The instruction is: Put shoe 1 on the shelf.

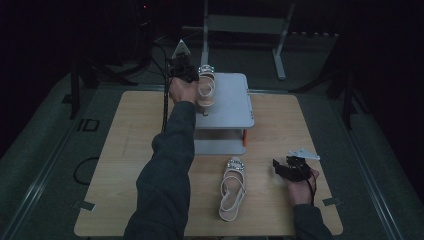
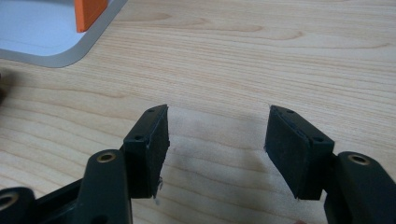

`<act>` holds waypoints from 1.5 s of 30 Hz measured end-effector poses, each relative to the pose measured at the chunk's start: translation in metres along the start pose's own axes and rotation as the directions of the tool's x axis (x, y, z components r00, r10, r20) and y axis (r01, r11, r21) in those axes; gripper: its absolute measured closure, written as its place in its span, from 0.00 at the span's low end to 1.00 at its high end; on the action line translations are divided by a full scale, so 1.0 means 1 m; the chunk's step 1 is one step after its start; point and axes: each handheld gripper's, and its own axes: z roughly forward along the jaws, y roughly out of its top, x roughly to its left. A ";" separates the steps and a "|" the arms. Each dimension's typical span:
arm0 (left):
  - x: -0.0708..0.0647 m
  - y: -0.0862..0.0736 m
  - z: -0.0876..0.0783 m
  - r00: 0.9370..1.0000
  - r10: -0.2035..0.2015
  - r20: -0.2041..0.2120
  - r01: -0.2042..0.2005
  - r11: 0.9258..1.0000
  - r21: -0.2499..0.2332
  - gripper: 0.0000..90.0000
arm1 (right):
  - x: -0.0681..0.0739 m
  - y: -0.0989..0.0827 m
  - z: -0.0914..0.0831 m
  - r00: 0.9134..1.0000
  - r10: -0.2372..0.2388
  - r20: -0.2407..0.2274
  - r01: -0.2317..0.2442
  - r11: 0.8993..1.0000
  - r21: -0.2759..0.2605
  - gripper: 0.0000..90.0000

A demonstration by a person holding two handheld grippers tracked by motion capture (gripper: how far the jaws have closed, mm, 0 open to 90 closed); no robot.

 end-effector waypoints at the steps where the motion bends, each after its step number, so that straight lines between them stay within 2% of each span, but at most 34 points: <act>1: -0.001 0.000 0.001 1.000 0.013 -0.008 -0.013 1.000 0.005 0.93 | 0.000 0.000 0.000 1.000 -0.001 0.001 0.001 1.000 0.000 0.44; 9: -0.005 0.002 0.004 0.998 0.061 -0.020 -0.061 0.998 0.000 0.91 | 0.000 0.000 0.000 1.000 0.003 -0.001 -0.003 1.000 -0.001 0.44; 12: -0.002 0.001 0.004 0.998 0.066 0.017 -0.066 0.998 -0.012 0.85 | 0.000 0.000 0.001 1.000 0.002 0.000 -0.002 1.000 0.000 0.44; 14: 0.002 0.000 0.003 0.997 0.056 0.059 -0.054 0.998 -0.033 0.74 | 0.000 0.000 0.000 1.000 0.000 -0.002 0.000 1.000 0.001 0.44; 17: 0.004 -0.002 0.003 0.996 0.063 0.061 -0.061 0.997 -0.044 0.64 | 0.001 0.000 0.000 1.000 0.001 -0.002 -0.001 1.000 0.003 0.44; 18: 0.006 -0.002 0.003 0.995 0.067 0.078 -0.063 0.997 -0.050 0.64 | 0.001 0.000 0.000 1.000 0.001 -0.001 -0.001 1.000 0.003 0.44; 20: 0.008 -0.004 0.001 0.994 0.071 0.085 -0.066 0.996 -0.060 0.61 | 0.001 0.000 0.001 1.000 -0.002 0.000 0.002 1.000 0.004 0.44; 22: 0.011 -0.005 -0.001 0.991 0.068 0.116 -0.061 0.996 -0.064 0.59 | 0.001 0.000 0.001 1.000 -0.002 0.000 0.002 1.000 0.007 0.44; 23: 0.012 -0.005 -0.001 0.990 0.072 0.119 -0.064 0.996 -0.069 0.59 | 0.001 0.000 0.001 1.000 -0.002 0.000 0.002 1.000 0.007 0.44; 24: 0.013 -0.006 -0.002 0.989 0.077 0.123 -0.067 0.994 -0.081 0.54 | 0.001 0.000 0.002 1.000 -0.004 -0.001 0.004 1.000 0.007 0.44; 28: 0.016 -0.008 -0.008 0.986 0.088 0.138 -0.073 0.991 -0.110 0.53 | 0.002 0.000 0.001 1.000 -0.006 -0.001 0.006 1.000 0.005 0.44; 30: 0.019 -0.009 -0.013 0.984 0.098 0.148 -0.077 0.987 -0.139 0.52 | 0.002 0.000 0.002 1.000 -0.008 0.000 0.008 1.000 0.005 0.44; 34: 0.023 -0.011 -0.019 0.978 0.129 0.164 -0.102 0.981 -0.165 0.52 | 0.002 0.000 0.002 1.000 -0.009 0.000 0.009 1.000 0.006 0.44; 37: 0.028 -0.013 -0.023 0.972 0.166 0.166 -0.135 0.973 -0.185 0.52 | 0.002 0.000 0.002 1.000 -0.006 -0.001 0.006 1.000 0.004 0.44; 39: 0.030 -0.014 -0.025 0.968 0.190 0.167 -0.154 0.967 -0.204 0.52 | 0.002 0.000 0.002 1.000 -0.006 0.000 0.006 1.000 0.003 0.44; 40: 0.031 -0.014 -0.027 0.965 0.210 0.155 -0.174 0.961 -0.215 0.52 | 0.002 0.000 0.002 1.000 -0.006 0.000 0.006 1.000 0.003 0.44; 41: 0.031 -0.014 -0.027 0.965 0.210 0.155 -0.174 0.961 -0.215 0.52 | 0.002 0.000 0.002 1.000 -0.006 0.000 0.006 1.000 0.003 0.44; 42: 0.033 -0.015 -0.029 0.963 0.227 0.147 -0.190 0.955 -0.227 0.52 | 0.002 0.000 0.001 1.000 -0.005 0.001 0.005 1.000 0.003 0.44; 45: 0.034 -0.017 -0.033 0.959 0.236 0.154 -0.194 0.950 -0.245 0.52 | 0.002 0.000 0.001 1.000 0.001 0.002 -0.001 1.000 0.001 0.44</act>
